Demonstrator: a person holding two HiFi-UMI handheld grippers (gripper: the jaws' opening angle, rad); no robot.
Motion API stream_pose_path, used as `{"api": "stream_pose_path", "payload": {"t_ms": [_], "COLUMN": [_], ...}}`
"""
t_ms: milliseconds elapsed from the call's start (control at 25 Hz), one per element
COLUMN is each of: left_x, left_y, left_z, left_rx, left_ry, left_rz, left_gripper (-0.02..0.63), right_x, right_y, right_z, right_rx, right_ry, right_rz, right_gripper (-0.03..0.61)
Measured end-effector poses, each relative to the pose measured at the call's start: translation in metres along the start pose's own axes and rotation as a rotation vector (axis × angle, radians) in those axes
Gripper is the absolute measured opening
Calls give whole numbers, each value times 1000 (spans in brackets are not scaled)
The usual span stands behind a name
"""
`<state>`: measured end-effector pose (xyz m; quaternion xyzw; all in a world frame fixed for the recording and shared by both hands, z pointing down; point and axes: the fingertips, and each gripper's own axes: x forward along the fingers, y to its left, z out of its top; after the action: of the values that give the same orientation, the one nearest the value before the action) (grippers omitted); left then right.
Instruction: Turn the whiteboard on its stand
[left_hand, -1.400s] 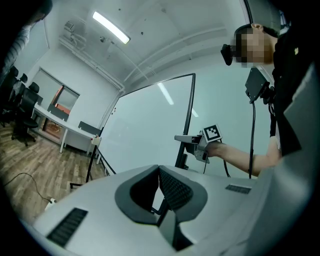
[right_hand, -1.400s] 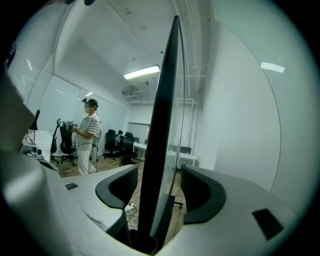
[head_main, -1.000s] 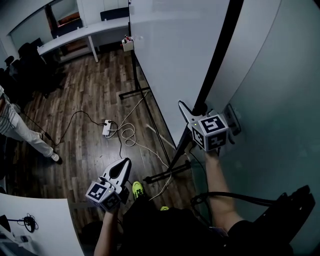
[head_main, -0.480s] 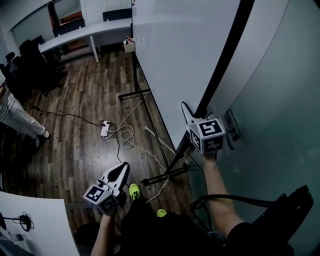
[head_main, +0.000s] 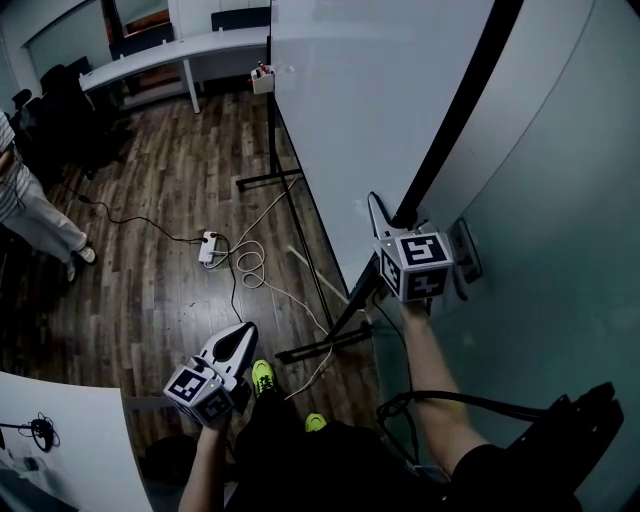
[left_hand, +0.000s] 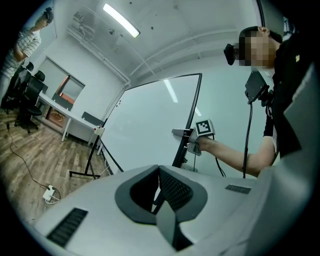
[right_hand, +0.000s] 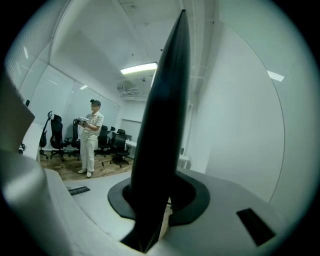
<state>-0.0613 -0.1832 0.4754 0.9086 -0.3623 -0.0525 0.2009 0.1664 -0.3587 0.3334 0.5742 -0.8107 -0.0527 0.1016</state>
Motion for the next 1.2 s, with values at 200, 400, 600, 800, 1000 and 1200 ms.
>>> {"api": "stream_pose_path", "payload": {"t_ms": [200, 400, 600, 800, 1000, 1200], "left_x": [0, 3, 7, 20, 26, 21], "left_y": [6, 13, 10, 11, 11, 6], "left_z": [4, 8, 25, 52, 72, 81], "left_rx": [3, 5, 95, 207, 313, 358], "left_ry": [0, -7, -14, -34, -74, -116], "left_rz": [10, 14, 21, 34, 45, 32], "left_gripper": [-6, -6, -6, -6, -6, -6], "right_x": [8, 18, 25, 43, 65, 82], "right_y": [-4, -5, -10, -16, -18, -18], "right_z": [3, 2, 5, 6, 4, 2], "right_rx": [11, 9, 11, 11, 12, 9], "right_ry": [-7, -5, -8, -4, -4, -3], "right_rz": [-2, 0, -1, -6, -4, -2], "right_gripper": [63, 63, 61, 61, 62, 63]}}
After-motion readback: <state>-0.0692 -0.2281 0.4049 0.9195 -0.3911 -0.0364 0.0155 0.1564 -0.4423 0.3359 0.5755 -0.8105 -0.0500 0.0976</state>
